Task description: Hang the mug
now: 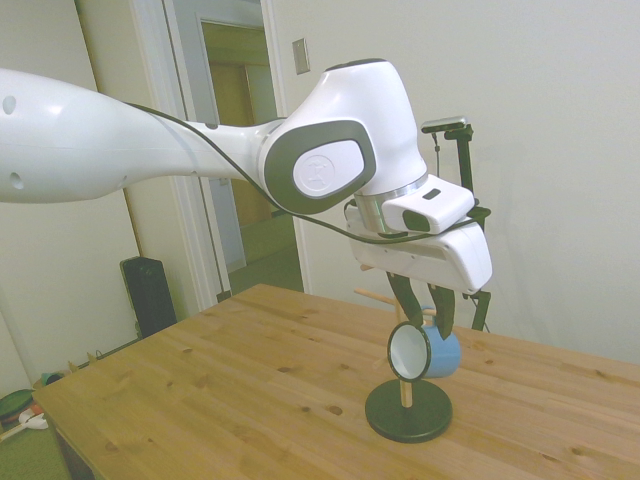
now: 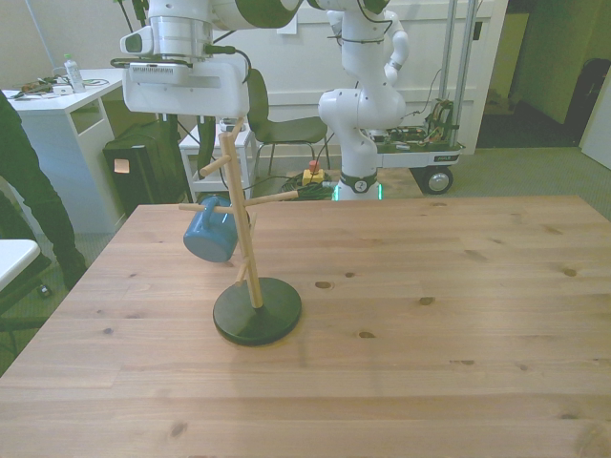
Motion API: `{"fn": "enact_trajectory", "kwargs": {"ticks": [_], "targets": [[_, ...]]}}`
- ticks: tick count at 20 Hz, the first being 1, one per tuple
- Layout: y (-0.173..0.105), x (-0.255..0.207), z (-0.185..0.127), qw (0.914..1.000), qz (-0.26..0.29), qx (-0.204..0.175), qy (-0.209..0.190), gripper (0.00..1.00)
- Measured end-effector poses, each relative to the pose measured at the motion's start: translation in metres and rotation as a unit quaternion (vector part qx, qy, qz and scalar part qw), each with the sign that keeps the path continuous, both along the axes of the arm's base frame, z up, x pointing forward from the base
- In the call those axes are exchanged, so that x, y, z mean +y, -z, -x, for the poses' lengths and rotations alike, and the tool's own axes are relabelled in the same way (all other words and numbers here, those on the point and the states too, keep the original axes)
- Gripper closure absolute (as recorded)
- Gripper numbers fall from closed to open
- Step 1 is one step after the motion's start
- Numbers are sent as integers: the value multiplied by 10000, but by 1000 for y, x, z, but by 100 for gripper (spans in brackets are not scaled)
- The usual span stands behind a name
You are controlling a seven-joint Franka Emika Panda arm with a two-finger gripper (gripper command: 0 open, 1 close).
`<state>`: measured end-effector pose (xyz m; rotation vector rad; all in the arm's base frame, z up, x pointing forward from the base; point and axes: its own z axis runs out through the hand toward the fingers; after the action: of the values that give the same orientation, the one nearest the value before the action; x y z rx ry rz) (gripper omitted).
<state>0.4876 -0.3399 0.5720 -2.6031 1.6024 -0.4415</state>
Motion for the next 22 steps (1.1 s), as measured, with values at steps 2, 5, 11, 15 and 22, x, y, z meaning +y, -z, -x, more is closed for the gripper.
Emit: {"fn": "enact_trajectory", "kwargs": {"ticks": [2, 5, 11, 15, 22], "targets": [[-2, -3, 8, 10000, -13, -25, 55, 0], [-9, -16, 20, 9998, -21, -83, 193, 0], [-23, -64, 65, 9986, -103, -256, 442, 0], [-10, -72, 106, 9994, -157, -195, 246, 0], [41, -25, 167, 9997, 45, -211, -120, 0]]}}
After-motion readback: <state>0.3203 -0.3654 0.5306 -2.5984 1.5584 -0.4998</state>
